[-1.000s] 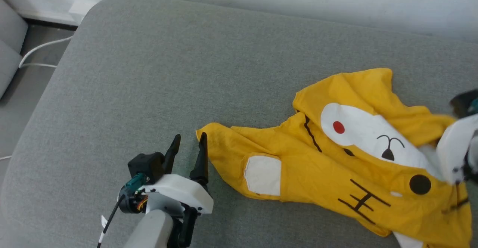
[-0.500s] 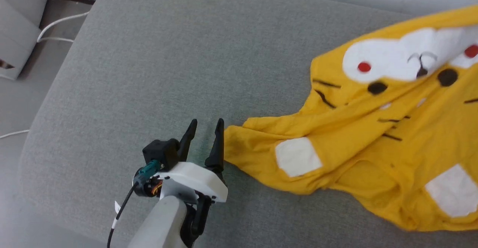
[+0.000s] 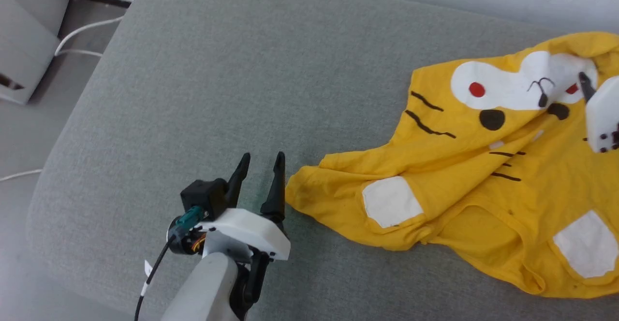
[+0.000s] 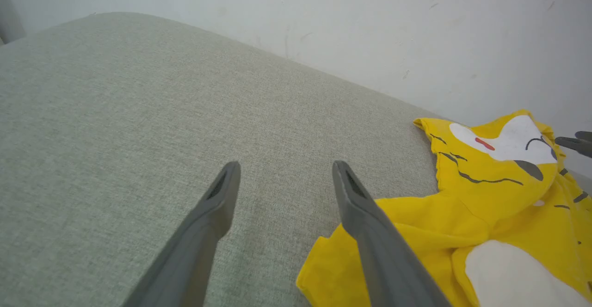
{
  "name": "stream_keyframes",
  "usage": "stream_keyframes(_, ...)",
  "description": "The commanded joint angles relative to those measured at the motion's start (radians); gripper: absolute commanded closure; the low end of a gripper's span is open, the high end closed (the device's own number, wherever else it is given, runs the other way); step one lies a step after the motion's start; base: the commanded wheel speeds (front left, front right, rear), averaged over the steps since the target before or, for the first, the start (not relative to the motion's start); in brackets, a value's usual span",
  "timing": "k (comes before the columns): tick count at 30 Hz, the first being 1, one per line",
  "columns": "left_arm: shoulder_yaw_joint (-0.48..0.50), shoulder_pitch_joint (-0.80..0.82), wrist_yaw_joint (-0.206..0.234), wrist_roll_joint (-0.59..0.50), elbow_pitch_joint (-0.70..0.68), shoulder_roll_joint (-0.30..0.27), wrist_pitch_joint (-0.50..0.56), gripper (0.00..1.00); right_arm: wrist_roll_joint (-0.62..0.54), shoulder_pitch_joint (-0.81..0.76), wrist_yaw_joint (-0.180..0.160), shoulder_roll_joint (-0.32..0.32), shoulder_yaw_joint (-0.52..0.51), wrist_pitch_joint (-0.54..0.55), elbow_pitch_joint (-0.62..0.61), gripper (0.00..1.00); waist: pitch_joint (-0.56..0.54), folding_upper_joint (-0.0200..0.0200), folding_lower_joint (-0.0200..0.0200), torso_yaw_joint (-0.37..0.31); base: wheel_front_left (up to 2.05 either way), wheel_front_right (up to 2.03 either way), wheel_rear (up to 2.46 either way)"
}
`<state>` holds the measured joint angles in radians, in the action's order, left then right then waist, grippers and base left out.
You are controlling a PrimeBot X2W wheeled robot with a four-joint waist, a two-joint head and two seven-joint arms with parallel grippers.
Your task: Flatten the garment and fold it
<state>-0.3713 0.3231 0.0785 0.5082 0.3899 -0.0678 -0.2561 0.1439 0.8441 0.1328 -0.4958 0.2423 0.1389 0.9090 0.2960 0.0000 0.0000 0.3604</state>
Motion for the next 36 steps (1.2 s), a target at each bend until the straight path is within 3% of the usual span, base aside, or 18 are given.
stream_keyframes(1,0.007,-0.018,-0.005,-0.005,0.004,-0.008,-0.005,0.00,0.023,-0.013,-0.002,0.006,0.011,-0.021,0.000,0.00,-0.062,0.0000,0.0000,-0.056,0.00,0.00,0.00)
stream_keyframes(10,0.009,-0.081,-0.002,0.008,0.006,-0.047,0.040,0.00,0.251,-0.182,-0.002,0.010,0.066,-0.205,-0.157,0.00,-0.179,0.0000,0.0000,-0.165,0.00,0.00,0.00)
stream_keyframes(13,0.000,-0.108,0.010,0.018,0.009,-0.063,0.114,0.00,0.319,-0.284,-0.002,0.013,0.044,-0.255,-0.262,0.00,-0.194,0.0000,0.0000,-0.197,0.00,0.00,0.00)
stream_keyframes(17,-0.001,-0.142,0.059,0.022,0.014,-0.095,0.228,0.00,0.430,-0.446,-0.002,0.051,-0.030,-0.275,-0.429,0.00,-0.200,0.0000,0.0000,-0.236,0.00,0.00,0.00)
stream_keyframes(22,0.012,-0.160,0.114,0.019,-0.017,-0.128,0.295,0.00,0.415,-0.625,-0.002,0.099,-0.141,-0.279,-0.632,0.00,-0.187,0.0000,0.0000,-0.270,0.00,0.00,0.00)
stream_keyframes(29,0.014,-0.157,0.159,0.009,-0.010,-0.166,0.373,0.00,0.324,-0.797,-0.002,0.187,-0.221,-0.190,-0.823,0.00,-0.157,0.0000,0.0000,-0.308,0.00,0.00,0.00)
stream_keyframes(33,-0.015,-0.161,0.122,0.024,0.001,-0.173,0.434,0.00,0.301,-0.837,-0.002,0.216,-0.253,-0.140,-0.866,0.00,-0.145,0.0000,0.0000,-0.322,0.00,0.00,0.00)
stream_keyframes(34,-0.022,-0.161,0.112,0.025,0.004,-0.177,0.441,0.36,0.295,-0.846,-0.002,0.221,-0.263,-0.120,-0.866,0.00,-0.144,0.0000,0.0000,-0.324,0.00,0.00,0.00)
stream_keyframes(35,-0.026,-0.160,0.108,0.021,0.005,-0.182,0.439,0.82,0.285,-0.856,-0.002,0.222,-0.270,-0.095,-0.863,0.00,-0.143,0.0000,0.0000,-0.324,0.00,0.00,0.00)
stream_keyframes(36,-0.023,-0.158,0.107,0.020,0.003,-0.183,0.426,1.00,0.275,-0.867,-0.002,0.223,-0.275,-0.070,-0.861,0.00,-0.144,0.0000,0.0000,-0.324,0.00,0.00,0.00)
